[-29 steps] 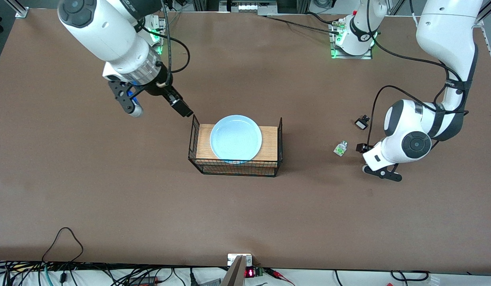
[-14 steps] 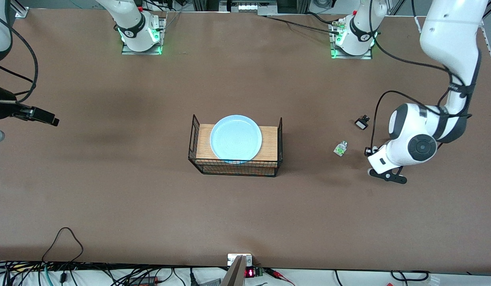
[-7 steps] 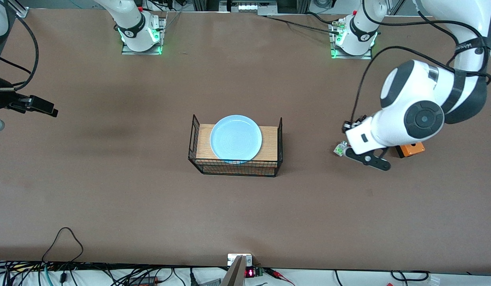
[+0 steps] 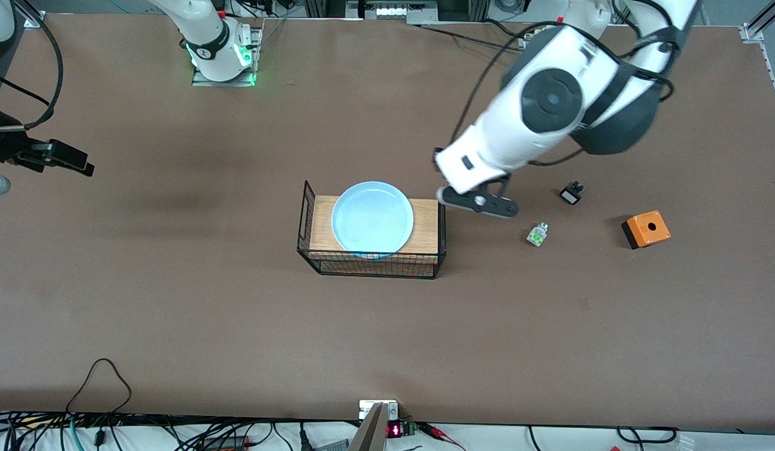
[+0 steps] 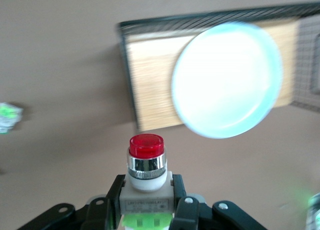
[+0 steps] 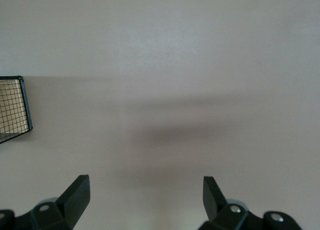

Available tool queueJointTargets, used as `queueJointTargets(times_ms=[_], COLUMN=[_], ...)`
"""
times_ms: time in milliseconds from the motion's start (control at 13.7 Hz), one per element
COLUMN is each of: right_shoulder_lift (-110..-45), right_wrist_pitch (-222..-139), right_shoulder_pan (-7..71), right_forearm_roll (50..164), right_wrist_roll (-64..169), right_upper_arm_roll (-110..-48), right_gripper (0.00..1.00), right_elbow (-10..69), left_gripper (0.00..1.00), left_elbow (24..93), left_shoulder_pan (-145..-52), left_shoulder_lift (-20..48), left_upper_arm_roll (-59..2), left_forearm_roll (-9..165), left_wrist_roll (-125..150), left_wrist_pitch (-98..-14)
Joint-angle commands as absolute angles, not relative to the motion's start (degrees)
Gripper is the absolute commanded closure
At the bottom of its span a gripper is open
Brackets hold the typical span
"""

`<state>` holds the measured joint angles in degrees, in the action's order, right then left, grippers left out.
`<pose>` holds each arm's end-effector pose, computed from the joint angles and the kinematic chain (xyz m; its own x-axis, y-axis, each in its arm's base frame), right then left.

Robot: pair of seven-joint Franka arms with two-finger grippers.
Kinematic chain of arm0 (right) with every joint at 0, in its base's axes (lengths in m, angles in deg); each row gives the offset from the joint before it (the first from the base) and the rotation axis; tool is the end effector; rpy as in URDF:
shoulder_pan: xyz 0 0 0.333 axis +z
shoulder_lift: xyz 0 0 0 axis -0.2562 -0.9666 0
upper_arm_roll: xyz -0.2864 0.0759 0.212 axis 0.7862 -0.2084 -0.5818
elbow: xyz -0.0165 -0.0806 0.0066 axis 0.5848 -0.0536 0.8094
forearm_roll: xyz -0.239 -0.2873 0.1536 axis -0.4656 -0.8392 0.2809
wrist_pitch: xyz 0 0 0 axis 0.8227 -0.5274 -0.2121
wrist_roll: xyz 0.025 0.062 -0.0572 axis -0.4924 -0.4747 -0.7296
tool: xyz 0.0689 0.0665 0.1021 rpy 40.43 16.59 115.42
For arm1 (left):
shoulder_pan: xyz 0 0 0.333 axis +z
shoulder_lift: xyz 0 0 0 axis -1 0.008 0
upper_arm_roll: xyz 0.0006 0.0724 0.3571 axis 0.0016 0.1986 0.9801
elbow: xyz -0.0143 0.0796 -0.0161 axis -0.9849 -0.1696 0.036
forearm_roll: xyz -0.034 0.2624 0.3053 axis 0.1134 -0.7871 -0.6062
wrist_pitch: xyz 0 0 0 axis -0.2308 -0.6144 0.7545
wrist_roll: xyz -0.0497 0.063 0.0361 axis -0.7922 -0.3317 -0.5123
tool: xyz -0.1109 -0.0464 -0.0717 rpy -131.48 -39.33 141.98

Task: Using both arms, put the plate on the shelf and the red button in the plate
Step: 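Lift the red button and carry it toward the plate with the left gripper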

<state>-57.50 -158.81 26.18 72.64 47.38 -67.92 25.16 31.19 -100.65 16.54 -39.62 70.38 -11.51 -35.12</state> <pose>0.5819 -0.0426 0.5787 0.9940 -0.0901 -0.0615 -0.0919 -0.9954 -0.0261 0.5931 -0.4036 0.5133 0.9805 -0.1320 -0.1457 -0.1003 -0.9732 0.2070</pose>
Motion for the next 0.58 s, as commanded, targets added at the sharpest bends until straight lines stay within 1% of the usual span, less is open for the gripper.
queueJointTargets(times_ms=[0,292,511], right_shoulder_lift=[-56.09,-56.62,-56.62], right_wrist_pitch=[-158.6,-158.6,-158.6], right_shoulder_pan=[26.36,27.24,27.41], right_forearm_roll=[72.55,72.37,72.37], right_wrist_roll=[47.0,48.14,47.88], right_upper_arm_roll=[-68.02,-67.94,-67.94], right_gripper=[0.0,0.0,0.0], right_elbow=[26.04,24.64,24.64], left_gripper=[0.83,0.83,0.83], left_elbow=[27.26,27.17,26.91], left_shoulder_pan=[-103.59,-109.57,-115.1], left_shoulder_lift=[23.06,27.82,30.02], left_upper_arm_roll=[-38.65,-38.3,-35.67], left_forearm_roll=[68.56,60.92,55.11], left_wrist_roll=[-14.1,-19.27,-24.82], left_wrist_pitch=[-41.43,-48.82,-50.6])
